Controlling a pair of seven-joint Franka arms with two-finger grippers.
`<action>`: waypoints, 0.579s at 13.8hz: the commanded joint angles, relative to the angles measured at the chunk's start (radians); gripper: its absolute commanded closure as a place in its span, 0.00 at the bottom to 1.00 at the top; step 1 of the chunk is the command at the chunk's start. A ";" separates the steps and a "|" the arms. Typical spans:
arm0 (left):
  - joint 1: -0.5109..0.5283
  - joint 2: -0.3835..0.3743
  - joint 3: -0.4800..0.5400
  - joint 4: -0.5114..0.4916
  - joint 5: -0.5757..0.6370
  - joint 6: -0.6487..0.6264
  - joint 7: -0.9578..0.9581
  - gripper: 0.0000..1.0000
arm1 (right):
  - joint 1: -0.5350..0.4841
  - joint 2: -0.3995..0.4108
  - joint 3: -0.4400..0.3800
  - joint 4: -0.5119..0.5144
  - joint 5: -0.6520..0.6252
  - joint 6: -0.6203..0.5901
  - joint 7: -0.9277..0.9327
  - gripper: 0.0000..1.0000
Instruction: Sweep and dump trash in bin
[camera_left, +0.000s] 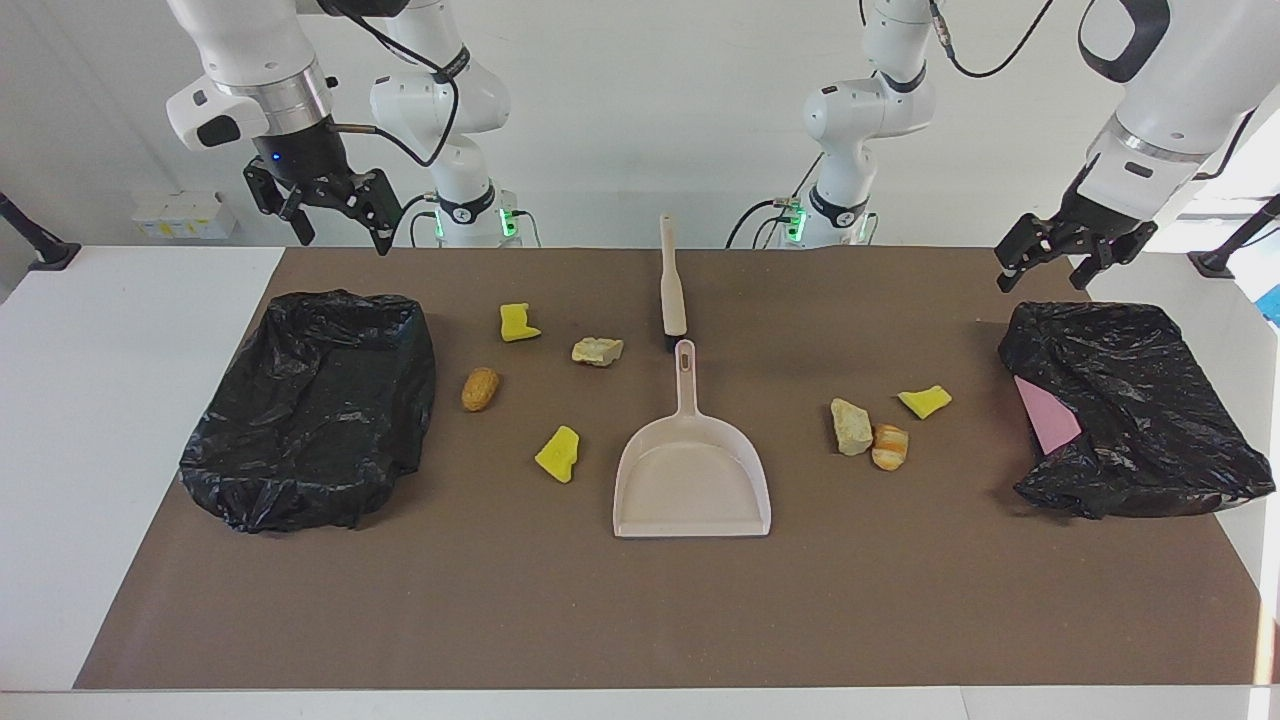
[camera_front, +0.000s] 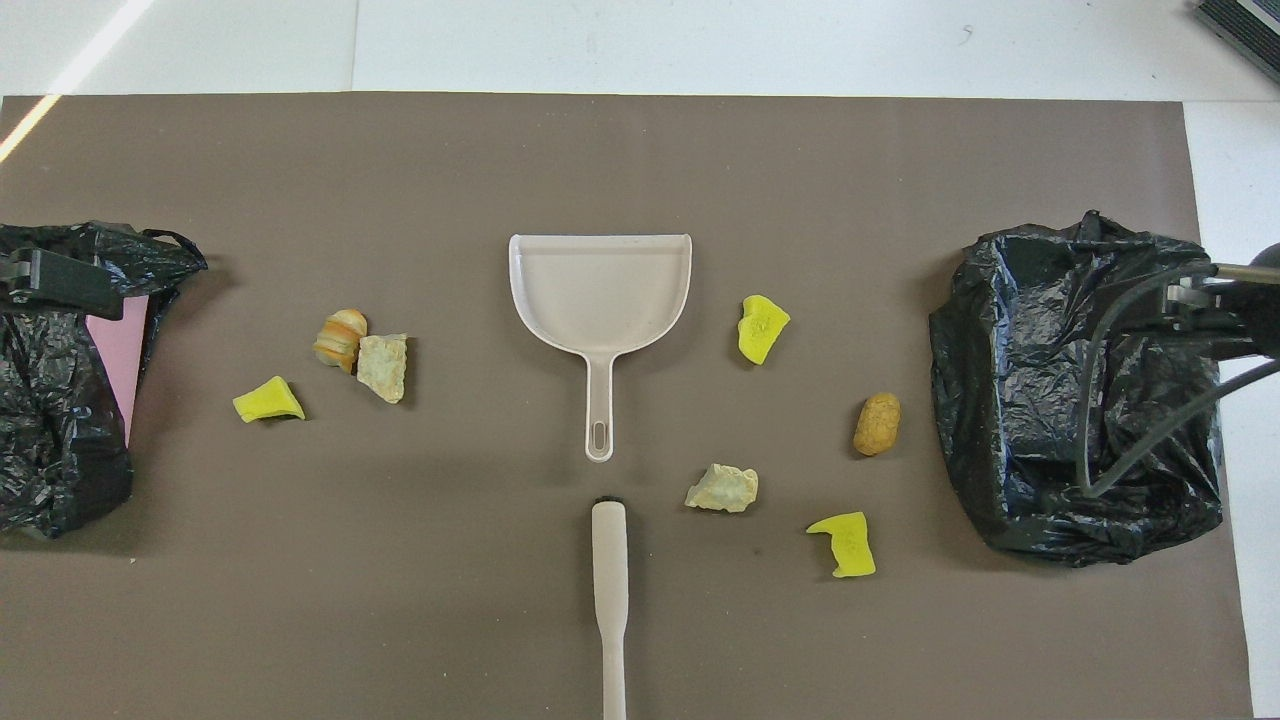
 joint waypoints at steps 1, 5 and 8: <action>-0.003 -0.028 0.000 -0.027 0.013 -0.002 0.033 0.00 | -0.012 0.007 0.004 0.017 0.024 -0.026 -0.032 0.00; -0.008 -0.028 -0.002 -0.032 0.004 0.002 0.038 0.00 | -0.012 0.007 0.004 0.017 0.024 -0.026 -0.032 0.00; -0.009 -0.037 -0.010 -0.075 0.003 0.002 0.039 0.00 | -0.014 0.007 0.004 0.017 0.024 -0.026 -0.030 0.00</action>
